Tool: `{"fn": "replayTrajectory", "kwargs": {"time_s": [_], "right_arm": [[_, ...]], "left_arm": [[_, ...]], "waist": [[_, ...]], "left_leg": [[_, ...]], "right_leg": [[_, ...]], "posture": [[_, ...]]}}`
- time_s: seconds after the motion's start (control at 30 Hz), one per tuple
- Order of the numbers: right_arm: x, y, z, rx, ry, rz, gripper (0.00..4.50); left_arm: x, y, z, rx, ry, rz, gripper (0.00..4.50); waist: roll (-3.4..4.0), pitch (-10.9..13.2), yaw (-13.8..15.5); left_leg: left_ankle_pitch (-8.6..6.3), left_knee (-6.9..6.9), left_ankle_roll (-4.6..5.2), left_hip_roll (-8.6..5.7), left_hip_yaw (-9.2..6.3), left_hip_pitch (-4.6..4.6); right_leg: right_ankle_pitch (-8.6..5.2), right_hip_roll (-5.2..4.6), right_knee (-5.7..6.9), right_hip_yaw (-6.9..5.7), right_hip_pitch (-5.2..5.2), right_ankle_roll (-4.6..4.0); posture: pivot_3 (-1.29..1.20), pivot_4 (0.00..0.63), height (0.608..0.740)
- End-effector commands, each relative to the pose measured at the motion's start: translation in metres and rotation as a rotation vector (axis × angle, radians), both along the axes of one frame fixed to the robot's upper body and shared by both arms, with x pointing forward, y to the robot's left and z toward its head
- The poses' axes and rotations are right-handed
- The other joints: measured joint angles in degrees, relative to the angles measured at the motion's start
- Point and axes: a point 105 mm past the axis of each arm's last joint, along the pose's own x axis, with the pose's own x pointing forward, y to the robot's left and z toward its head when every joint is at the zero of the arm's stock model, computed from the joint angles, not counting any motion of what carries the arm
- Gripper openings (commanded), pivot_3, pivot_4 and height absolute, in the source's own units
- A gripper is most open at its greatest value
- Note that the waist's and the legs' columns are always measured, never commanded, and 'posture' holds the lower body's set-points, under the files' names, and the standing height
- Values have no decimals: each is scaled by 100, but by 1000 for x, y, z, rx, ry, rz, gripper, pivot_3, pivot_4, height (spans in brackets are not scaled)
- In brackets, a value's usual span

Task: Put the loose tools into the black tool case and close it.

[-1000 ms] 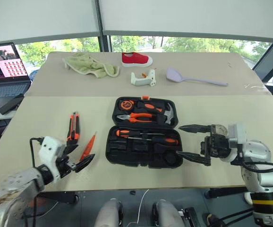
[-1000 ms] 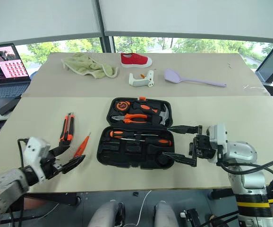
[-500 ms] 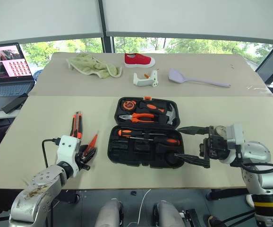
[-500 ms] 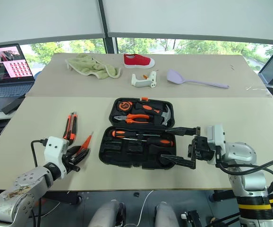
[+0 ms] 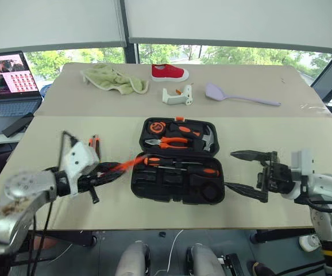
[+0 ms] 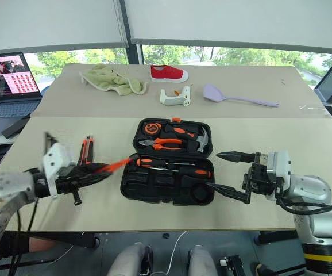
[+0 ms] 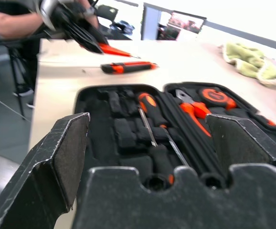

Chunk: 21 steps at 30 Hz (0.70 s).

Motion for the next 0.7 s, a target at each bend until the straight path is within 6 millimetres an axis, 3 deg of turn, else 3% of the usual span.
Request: {"fn": "replayTrajectory", "kwargs": {"time_s": [0.03,0.2,0.33,0.7], "right_arm": [[-2,-3,6,-9,-1,3,4500],[-6,-2,3,-12,1,-11,4500],[-11,-1,1,-8,0,-30,4500],[-19,0,-4,-2,16,-63,4500]], "left_arm": [[9,-23,-7,62,37,-182,505],[31,-53,-26,197,49,-259,505],[41,-64,-33,249,35,-278,505],[53,-57,-52,366,1,-316,505]], "waist": [[-1,1,-11],[-5,2,-33],[-7,4,-61],[-8,4,-36]], "left_leg": [[0,0,0,-4,3,-3],[0,1,1,2,5,-10],[0,2,1,7,5,-12],[0,8,1,10,0,-7]], "right_leg": [[0,4,-1,0,-3,1],[0,26,-1,5,-5,5],[-1,37,0,20,-11,7],[0,40,5,21,-4,7]], "posture": [[0,150,740],[0,150,740],[0,150,740],[0,150,740]]}}
